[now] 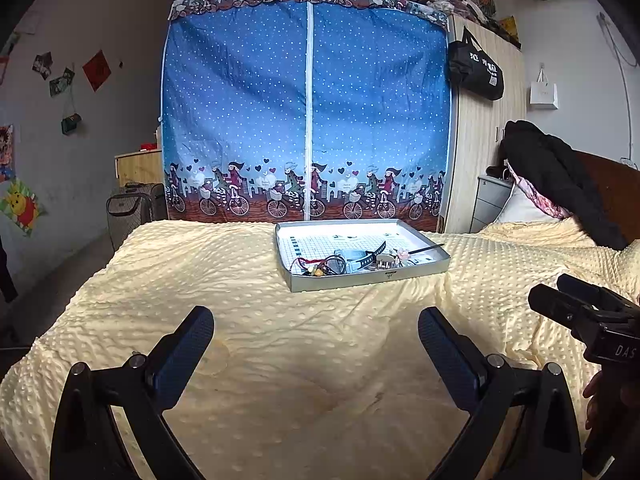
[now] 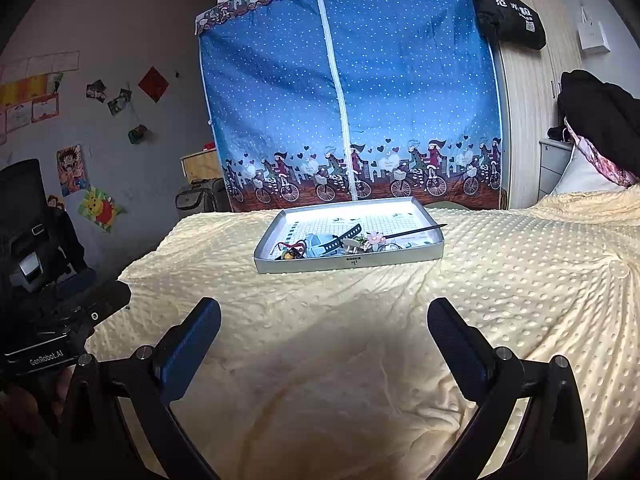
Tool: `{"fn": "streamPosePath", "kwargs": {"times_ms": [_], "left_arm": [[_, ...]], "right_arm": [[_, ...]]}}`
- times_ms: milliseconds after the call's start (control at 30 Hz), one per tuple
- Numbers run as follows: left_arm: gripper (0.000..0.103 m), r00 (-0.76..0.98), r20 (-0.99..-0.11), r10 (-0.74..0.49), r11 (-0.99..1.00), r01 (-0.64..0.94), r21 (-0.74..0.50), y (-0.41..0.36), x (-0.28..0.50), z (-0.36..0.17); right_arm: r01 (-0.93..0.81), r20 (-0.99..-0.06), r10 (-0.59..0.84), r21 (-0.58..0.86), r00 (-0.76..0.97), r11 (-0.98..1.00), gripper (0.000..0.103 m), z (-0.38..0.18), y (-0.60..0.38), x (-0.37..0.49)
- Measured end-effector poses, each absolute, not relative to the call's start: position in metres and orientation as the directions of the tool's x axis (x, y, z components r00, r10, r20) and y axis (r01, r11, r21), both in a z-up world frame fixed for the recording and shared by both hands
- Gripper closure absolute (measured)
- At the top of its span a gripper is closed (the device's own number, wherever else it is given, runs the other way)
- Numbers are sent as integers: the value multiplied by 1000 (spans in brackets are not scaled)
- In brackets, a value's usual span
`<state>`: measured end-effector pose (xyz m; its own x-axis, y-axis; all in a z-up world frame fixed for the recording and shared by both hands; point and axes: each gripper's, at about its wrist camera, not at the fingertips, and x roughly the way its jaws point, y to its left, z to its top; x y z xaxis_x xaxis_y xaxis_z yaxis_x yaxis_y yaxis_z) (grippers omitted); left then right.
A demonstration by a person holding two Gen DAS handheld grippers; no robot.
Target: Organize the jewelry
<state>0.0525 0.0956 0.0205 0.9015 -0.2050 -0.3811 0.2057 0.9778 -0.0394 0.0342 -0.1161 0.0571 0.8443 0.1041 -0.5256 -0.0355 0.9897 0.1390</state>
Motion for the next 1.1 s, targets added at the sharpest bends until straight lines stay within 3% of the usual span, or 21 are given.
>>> {"fn": "streamPosePath", "kwargs": {"times_ms": [1100], "left_arm": [[0, 902, -379, -205, 978, 206, -39, 96, 51, 21]], "right_arm": [[-35, -539, 106, 141, 835, 989, 2, 52, -111, 33]]}}
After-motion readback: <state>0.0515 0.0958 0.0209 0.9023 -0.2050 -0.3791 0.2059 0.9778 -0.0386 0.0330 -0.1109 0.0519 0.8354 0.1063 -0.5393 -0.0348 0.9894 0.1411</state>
